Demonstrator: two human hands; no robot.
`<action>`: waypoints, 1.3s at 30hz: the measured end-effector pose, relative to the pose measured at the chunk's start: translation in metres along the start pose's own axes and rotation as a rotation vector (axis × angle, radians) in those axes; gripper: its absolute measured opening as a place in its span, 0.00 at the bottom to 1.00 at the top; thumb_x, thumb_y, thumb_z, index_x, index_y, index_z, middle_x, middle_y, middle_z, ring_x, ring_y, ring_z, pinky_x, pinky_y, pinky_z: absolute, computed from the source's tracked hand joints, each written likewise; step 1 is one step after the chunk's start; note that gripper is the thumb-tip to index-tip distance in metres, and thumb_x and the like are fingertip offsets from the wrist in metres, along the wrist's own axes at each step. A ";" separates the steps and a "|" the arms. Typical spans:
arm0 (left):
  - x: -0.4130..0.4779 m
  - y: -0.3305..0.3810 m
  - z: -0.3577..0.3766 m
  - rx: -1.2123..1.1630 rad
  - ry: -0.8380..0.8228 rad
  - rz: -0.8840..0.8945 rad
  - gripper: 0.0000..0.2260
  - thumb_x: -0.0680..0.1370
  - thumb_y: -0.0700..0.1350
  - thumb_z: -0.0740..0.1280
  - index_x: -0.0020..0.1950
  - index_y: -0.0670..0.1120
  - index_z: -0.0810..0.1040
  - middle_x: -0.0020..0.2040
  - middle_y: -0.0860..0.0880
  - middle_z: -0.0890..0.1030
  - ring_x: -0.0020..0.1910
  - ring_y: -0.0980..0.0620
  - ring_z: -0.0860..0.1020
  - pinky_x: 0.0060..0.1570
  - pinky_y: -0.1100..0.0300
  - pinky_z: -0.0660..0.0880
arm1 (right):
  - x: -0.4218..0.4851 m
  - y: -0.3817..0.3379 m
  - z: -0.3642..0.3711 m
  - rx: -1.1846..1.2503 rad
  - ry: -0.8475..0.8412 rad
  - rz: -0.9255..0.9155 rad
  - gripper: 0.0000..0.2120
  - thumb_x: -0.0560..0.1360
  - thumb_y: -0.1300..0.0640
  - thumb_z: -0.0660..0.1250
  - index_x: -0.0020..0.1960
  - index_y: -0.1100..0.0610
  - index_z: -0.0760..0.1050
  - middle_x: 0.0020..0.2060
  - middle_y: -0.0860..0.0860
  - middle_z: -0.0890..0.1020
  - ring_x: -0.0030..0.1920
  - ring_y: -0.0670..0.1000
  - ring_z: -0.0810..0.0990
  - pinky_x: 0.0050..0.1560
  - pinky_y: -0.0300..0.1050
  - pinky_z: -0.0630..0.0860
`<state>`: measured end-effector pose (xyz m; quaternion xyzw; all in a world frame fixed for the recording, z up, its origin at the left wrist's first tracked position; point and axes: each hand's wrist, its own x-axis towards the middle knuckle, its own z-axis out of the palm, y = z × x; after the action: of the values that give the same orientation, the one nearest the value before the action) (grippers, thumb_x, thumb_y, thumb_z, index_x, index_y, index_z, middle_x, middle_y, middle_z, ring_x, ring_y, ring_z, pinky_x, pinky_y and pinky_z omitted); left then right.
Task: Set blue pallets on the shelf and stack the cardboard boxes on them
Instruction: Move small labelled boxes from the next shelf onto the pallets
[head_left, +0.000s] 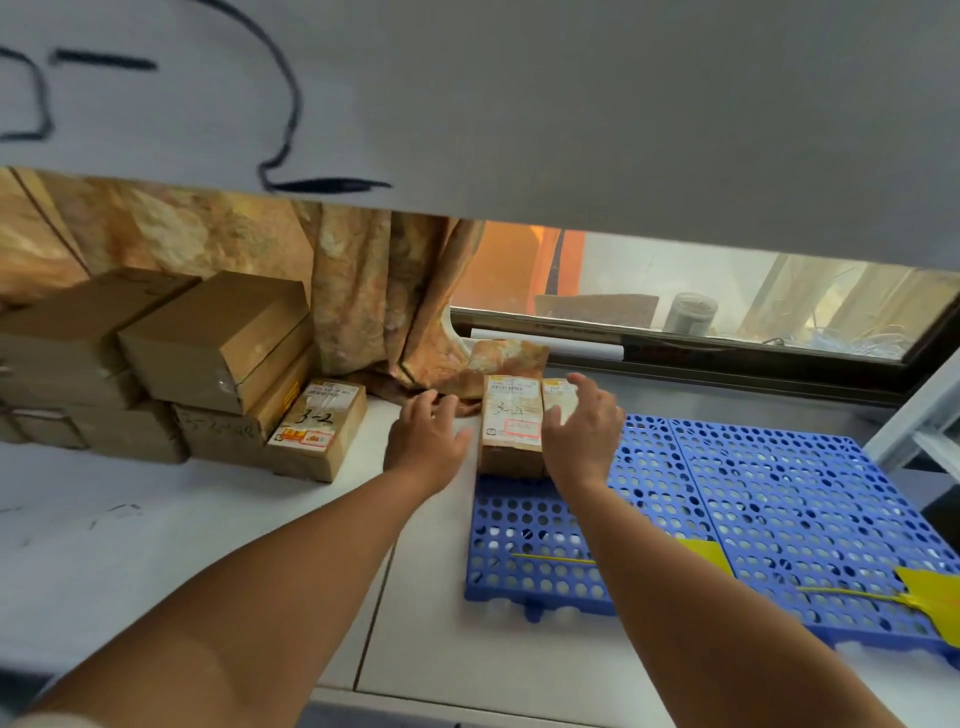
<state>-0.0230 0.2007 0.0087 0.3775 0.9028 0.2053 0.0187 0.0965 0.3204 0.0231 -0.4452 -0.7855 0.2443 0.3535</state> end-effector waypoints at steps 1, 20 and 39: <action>0.001 -0.012 -0.004 0.030 0.015 -0.043 0.22 0.81 0.53 0.57 0.74 0.48 0.63 0.76 0.44 0.60 0.73 0.43 0.59 0.68 0.49 0.63 | -0.004 -0.012 0.005 0.031 -0.023 -0.058 0.19 0.76 0.59 0.63 0.66 0.54 0.70 0.57 0.56 0.74 0.59 0.55 0.70 0.59 0.51 0.68; -0.036 -0.196 -0.046 -0.331 -0.186 -0.183 0.30 0.79 0.49 0.62 0.78 0.45 0.54 0.77 0.44 0.56 0.71 0.42 0.66 0.69 0.49 0.66 | -0.130 -0.170 0.165 0.423 -0.743 0.282 0.17 0.74 0.62 0.66 0.62 0.60 0.76 0.55 0.58 0.82 0.54 0.56 0.80 0.50 0.43 0.77; -0.027 -0.211 -0.054 -0.980 -0.271 -0.604 0.22 0.78 0.40 0.60 0.71 0.46 0.61 0.65 0.41 0.72 0.61 0.42 0.71 0.56 0.51 0.70 | -0.158 -0.184 0.158 0.526 -0.573 0.510 0.18 0.83 0.54 0.54 0.71 0.56 0.68 0.58 0.47 0.71 0.62 0.49 0.68 0.67 0.51 0.63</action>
<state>-0.1562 0.0301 -0.0260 0.0739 0.7597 0.5341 0.3636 -0.0668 0.0824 -0.0014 -0.4341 -0.6282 0.6276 0.1518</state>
